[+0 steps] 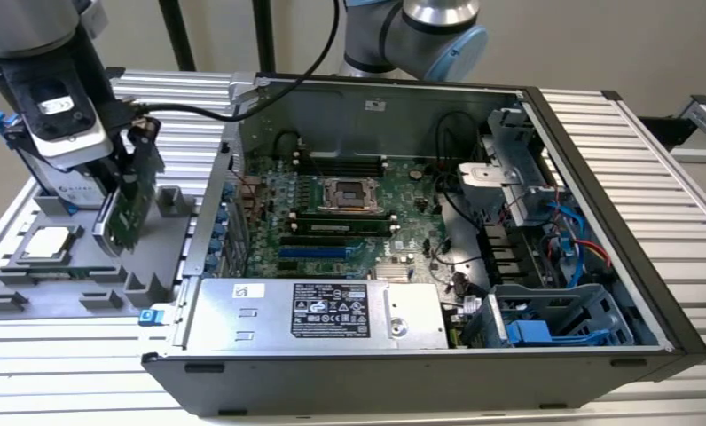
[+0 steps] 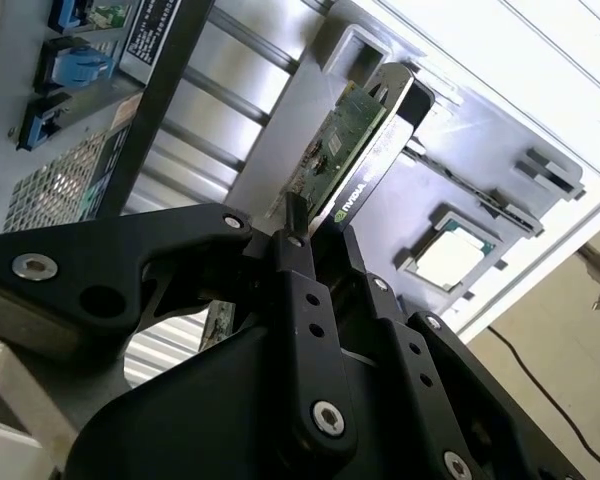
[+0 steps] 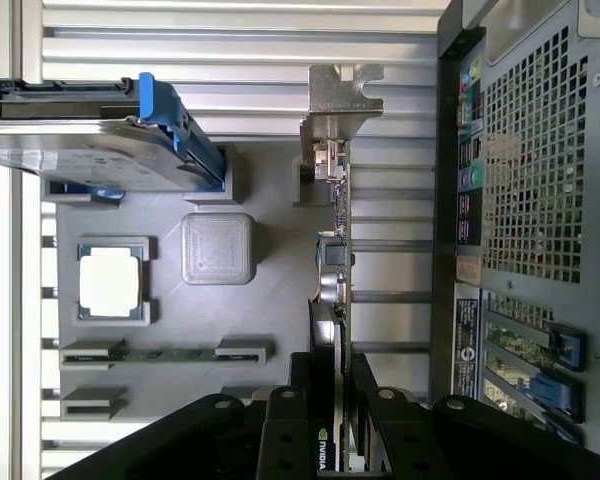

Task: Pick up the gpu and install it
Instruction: 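Pick up the gpu and move the gpu toward the slot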

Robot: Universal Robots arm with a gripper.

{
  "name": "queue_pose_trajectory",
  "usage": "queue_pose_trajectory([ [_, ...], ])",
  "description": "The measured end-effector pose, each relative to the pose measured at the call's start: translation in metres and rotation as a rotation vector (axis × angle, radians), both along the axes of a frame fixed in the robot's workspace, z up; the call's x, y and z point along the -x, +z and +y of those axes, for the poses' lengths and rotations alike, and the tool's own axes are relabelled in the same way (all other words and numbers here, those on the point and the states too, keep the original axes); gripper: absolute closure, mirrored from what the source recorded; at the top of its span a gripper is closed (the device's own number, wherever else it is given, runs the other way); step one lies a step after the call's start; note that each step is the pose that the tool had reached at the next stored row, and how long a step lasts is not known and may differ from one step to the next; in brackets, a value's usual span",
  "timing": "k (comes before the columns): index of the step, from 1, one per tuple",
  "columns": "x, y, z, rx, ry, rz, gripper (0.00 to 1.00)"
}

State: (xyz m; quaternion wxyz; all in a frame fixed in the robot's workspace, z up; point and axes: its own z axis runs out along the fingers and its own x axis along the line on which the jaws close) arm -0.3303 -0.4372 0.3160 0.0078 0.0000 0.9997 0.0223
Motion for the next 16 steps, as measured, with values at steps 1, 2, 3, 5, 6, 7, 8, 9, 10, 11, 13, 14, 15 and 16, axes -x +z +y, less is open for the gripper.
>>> queue_pose_trajectory([
  [1, 0.0, 0.0005, 0.0, 0.0, 0.0, 0.0, 1.0],
  [2, 0.0, 0.0009, 0.0, 0.0, 0.0, 0.0, 1.0],
  [3, 0.0, 0.0013, 0.0, 0.0, 0.0, 0.0, 1.0],
  [5, 0.0, 0.0021, 0.0, -0.0001, 0.0, 0.0, 1.0],
  [6, 0.0, 0.0025, 0.0, -0.0001, 0.0, -0.0001, 1.0],
  [7, 0.0, 0.0029, 0.0, -0.0001, 0.0, -0.0001, 1.0],
  [8, 0.0, 0.0034, 0.0, 0.0, 0.0, 0.0, 1.0],
  [9, 0.0, 0.0038, 0.0, 0.0, 0.0, 0.0, 1.0],
  [10, 0.0, 0.0042, 0.0, 0.0, 0.0, 0.0, 1.0],
  [11, 0.0, 0.0045, 0.0, -0.0001, 0.0, 0.0, 1.0],
  [13, 0.0, 0.0052, 0.0, 0.0, 0.0, 0.0, 1.0],
  [14, 0.0, 0.0056, 0.0, 0.0, 0.0, 0.0, 1.0],
  [15, 0.0, 0.006, 0.0, 0.0, 0.0, 0.0, 1.0],
  [16, 0.0, 0.0064, 0.0, 0.0, 0.0, 0.0, 1.0],
])
